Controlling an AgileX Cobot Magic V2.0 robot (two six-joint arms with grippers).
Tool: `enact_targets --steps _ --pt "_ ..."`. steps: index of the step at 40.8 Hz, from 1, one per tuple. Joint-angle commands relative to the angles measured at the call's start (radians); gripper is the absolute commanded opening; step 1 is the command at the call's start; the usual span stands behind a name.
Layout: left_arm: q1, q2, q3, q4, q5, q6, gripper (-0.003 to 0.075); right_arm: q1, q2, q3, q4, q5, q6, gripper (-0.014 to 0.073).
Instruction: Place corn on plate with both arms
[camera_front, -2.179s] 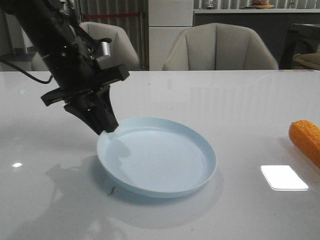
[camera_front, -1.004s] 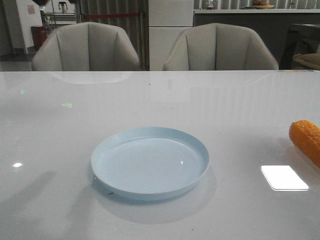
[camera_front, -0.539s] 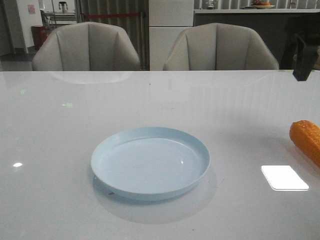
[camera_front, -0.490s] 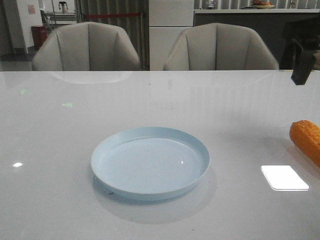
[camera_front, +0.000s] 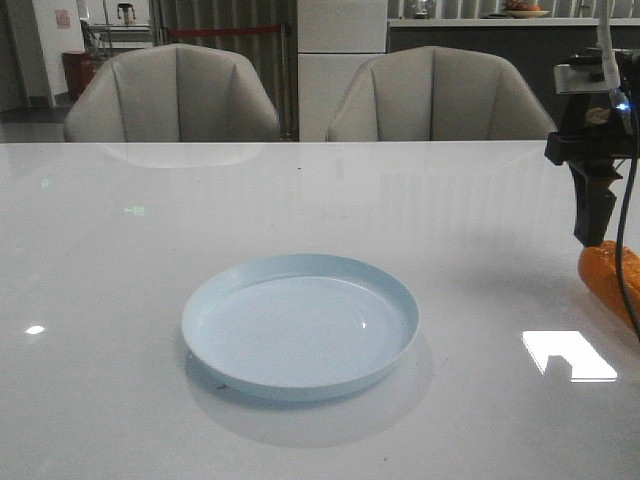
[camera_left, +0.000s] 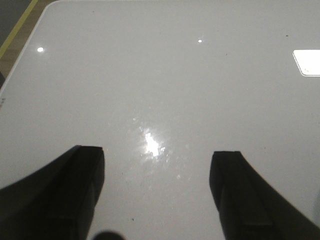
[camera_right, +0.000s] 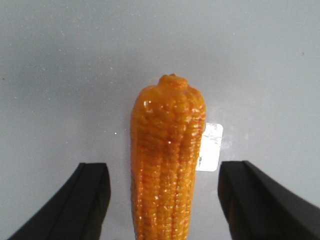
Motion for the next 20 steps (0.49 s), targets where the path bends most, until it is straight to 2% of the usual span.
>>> enact_targets --steps 1,6,20 --pt "0.002 -0.075 0.042 -0.014 -0.103 0.002 0.0494 -0.003 -0.020 -0.033 -0.015 0.003 -0.014 0.0552" --pt "0.002 -0.136 0.092 -0.014 -0.122 0.002 0.0494 -0.003 0.009 -0.033 -0.015 0.003 -0.014 0.0552" --pt "0.002 -0.187 0.096 -0.014 -0.122 0.002 0.0494 -0.003 0.076 -0.033 -0.015 0.001 -0.014 0.0552"
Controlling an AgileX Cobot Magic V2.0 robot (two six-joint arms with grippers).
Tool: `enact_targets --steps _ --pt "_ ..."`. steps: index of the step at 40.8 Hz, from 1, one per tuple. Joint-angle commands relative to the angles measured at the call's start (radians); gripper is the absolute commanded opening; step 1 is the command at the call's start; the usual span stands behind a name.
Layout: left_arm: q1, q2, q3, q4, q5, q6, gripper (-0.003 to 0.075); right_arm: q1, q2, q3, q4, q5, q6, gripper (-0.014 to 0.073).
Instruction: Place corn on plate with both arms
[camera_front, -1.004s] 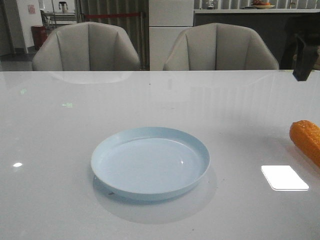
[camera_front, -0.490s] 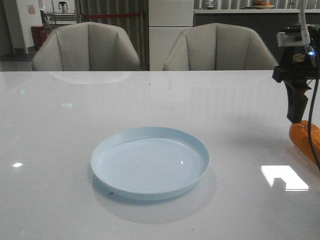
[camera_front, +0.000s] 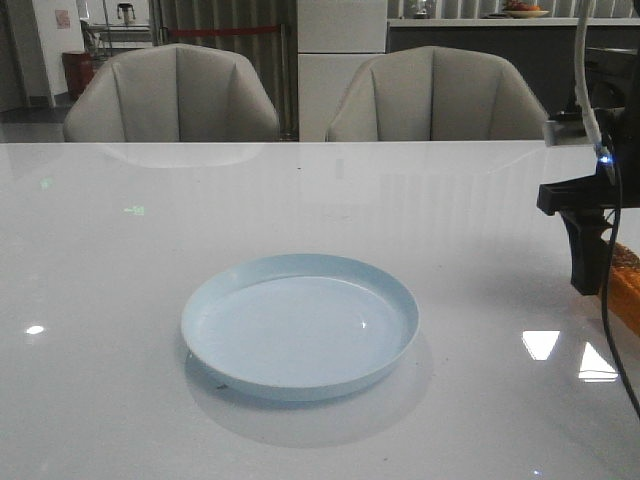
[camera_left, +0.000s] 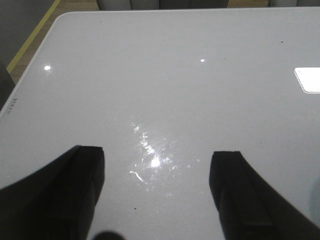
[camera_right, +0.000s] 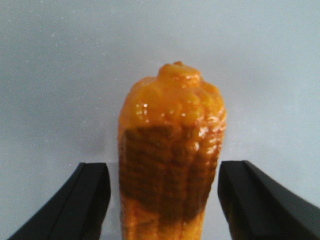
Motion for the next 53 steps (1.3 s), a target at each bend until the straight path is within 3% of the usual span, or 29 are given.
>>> enact_targets --steps 1,5,12,15,22,30,39,53 --pt "0.002 -0.016 -0.028 -0.014 -0.082 -0.002 0.0494 -0.003 -0.033 -0.029 -0.015 -0.008 -0.012 0.0547" --pt "0.002 -0.016 -0.028 -0.014 -0.082 -0.002 0.0494 -0.003 -0.033 -0.029 -0.014 -0.007 -0.012 0.0463" --pt "0.002 -0.016 -0.028 -0.014 -0.082 -0.002 0.0494 -0.003 -0.033 -0.034 -0.011 -0.001 -0.012 0.0046" --pt "0.002 -0.016 -0.028 -0.014 -0.082 -0.002 0.0494 -0.001 -0.034 -0.046 0.009 0.022 -0.016 0.0081" --pt "0.002 -0.016 -0.028 -0.014 -0.087 -0.002 0.0494 0.041 -0.036 -0.126 0.088 0.114 -0.110 0.0051" --pt "0.002 -0.016 -0.028 -0.014 -0.103 -0.002 0.0494 0.156 -0.036 -0.301 0.157 0.208 -0.172 0.0051" --pt "0.002 -0.016 -0.028 -0.014 -0.103 -0.002 0.0494 0.315 -0.034 -0.428 0.172 0.219 -0.173 0.0051" --pt "0.002 -0.016 -0.028 -0.014 -0.103 -0.002 0.0494 0.479 0.058 -0.442 0.216 0.194 -0.173 0.0051"
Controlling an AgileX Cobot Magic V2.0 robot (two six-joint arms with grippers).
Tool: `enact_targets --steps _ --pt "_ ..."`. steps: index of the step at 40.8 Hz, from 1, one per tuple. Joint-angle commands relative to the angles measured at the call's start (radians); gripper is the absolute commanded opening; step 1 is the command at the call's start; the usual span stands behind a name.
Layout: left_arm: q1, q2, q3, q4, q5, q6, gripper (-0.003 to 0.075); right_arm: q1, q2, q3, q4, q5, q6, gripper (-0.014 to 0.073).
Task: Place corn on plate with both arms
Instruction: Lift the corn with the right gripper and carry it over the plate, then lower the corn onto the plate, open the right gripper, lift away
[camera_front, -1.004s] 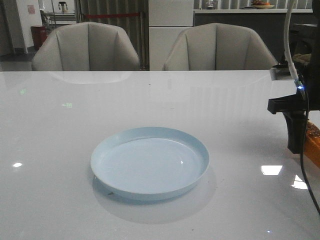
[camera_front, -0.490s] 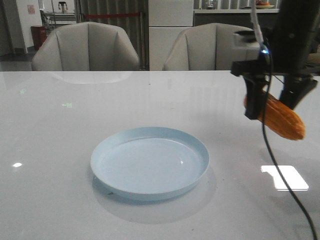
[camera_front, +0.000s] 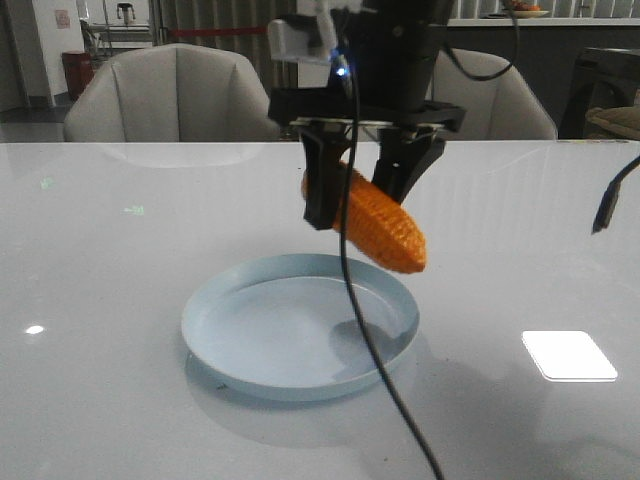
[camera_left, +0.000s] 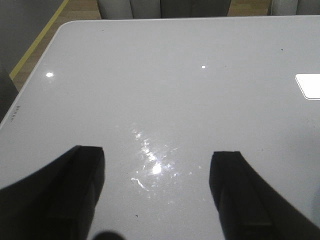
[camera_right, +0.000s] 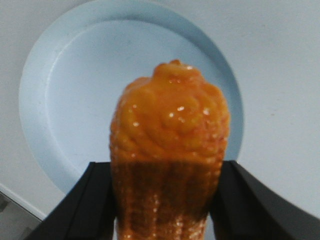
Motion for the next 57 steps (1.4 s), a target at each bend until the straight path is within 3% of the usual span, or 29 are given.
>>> enact_targets --steps 1,10,20,23,43,53,57 --pt "0.002 -0.013 -0.028 -0.014 -0.083 -0.003 0.0494 0.025 -0.018 -0.034 0.017 -0.029 -0.009 0.0051" --pt "0.002 -0.013 -0.028 -0.014 -0.060 -0.003 0.0494 0.034 0.028 -0.034 0.019 -0.066 -0.009 0.0097" --pt "0.002 -0.013 -0.028 -0.014 -0.033 -0.003 0.0494 0.034 0.027 -0.034 0.019 -0.090 -0.009 0.0458" --pt "0.002 -0.013 -0.028 -0.010 -0.033 -0.003 0.0494 0.034 0.027 -0.034 0.019 -0.087 -0.009 0.0515" --pt "0.002 -0.010 -0.028 -0.010 -0.049 -0.003 0.0494 0.034 -0.017 -0.088 0.038 -0.050 -0.009 0.0523" --pt "0.002 -0.010 -0.028 -0.010 -0.074 -0.003 0.0494 0.025 -0.195 -0.166 -0.157 -0.052 0.002 0.0523" --pt "0.002 -0.010 -0.028 -0.012 -0.107 -0.003 0.0494 -0.007 -0.294 -0.166 -0.176 -0.067 0.028 0.0523"
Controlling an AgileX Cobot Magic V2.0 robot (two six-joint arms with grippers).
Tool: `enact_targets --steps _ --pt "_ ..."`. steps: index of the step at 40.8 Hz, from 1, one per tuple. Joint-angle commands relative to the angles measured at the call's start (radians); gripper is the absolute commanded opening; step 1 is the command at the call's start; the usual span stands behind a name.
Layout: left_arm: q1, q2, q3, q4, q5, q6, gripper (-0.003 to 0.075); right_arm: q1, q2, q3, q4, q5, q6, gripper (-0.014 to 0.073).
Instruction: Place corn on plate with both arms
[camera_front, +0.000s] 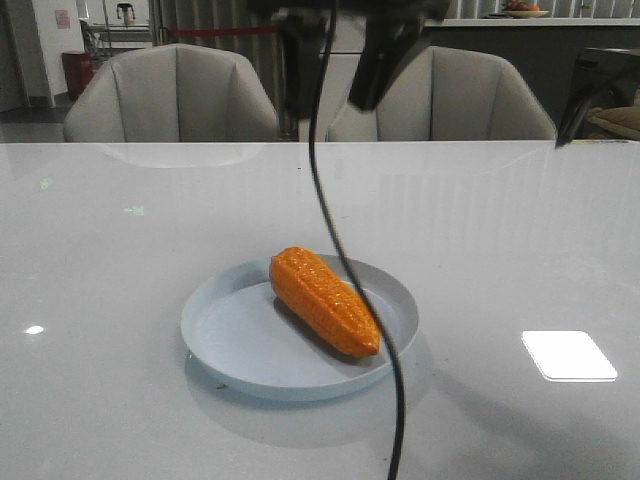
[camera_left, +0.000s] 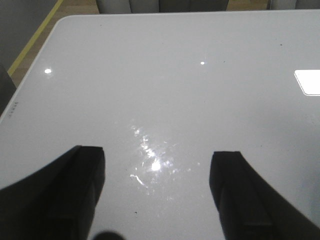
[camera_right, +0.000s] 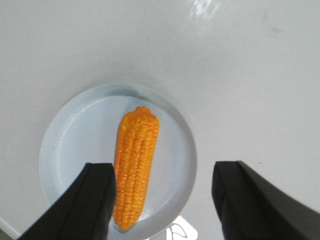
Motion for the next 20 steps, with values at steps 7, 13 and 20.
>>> enact_targets --steps 7,13,20 --pt "0.002 -0.010 -0.028 -0.065 -0.135 -0.004 0.0494 -0.128 -0.300 -0.032 -0.035 -0.039 0.074 0.0523" --pt "0.002 -0.010 -0.028 -0.123 -0.106 -0.004 0.0494 -0.229 -0.427 0.024 -0.075 -0.035 0.074 0.0523" --pt "-0.022 -0.010 -0.028 -0.123 -0.112 -0.004 0.0461 -0.348 -0.578 0.219 -0.108 -0.080 0.074 0.0523"
